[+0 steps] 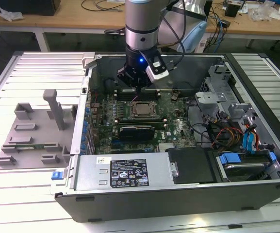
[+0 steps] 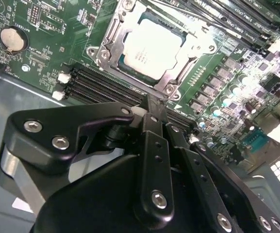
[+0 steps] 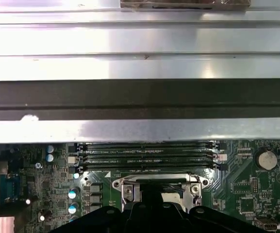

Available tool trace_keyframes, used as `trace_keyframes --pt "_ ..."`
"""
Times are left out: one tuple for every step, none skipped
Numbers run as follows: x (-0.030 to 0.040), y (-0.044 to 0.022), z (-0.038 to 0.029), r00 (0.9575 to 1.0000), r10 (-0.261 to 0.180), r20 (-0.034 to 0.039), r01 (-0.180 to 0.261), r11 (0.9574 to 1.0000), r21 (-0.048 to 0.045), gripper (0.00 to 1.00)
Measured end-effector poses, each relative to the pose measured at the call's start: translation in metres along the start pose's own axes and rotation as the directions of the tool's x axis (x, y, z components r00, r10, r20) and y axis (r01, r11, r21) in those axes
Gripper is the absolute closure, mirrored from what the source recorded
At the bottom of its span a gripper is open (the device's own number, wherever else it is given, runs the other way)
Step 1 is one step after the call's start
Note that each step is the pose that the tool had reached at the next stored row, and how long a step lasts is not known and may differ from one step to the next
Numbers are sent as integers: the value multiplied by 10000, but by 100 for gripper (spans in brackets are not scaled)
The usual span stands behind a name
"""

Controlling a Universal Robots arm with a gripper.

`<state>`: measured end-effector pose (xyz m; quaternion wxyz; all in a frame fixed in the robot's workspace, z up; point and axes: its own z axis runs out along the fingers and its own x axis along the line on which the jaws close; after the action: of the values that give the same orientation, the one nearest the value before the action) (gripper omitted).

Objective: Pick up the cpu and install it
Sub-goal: 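Install the first cpu locking lever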

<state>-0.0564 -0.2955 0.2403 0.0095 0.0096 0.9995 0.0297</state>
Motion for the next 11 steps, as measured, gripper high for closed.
trace_keyframes --pt "0 0 8 10000 0 0 0 10000 -4 89" --pt "0 0 15 10000 0 0 0 10000 -6 89" --pt "0 -1 25 10000 2 0 -2 10000 -7 89" --pt "-9 -1 36 10000 3 -1 -3 10000 -10 89" --pt "-28 -1 44 10000 28 1 -28 10000 -10 89" --pt "-54 -1 49 10000 58 3 -58 10000 -11 89" --pt "-57 -2 49 10000 60 3 -60 10000 -10 89" --pt "-57 -1 50 10000 61 4 -61 10000 -10 89" --pt "-58 -1 52 10000 70 4 -70 10000 -10 89" --pt "-58 -1 55 9998 181 11 -181 9998 -9 89" --pt "-58 1 60 9995 323 20 -323 9995 -7 89"
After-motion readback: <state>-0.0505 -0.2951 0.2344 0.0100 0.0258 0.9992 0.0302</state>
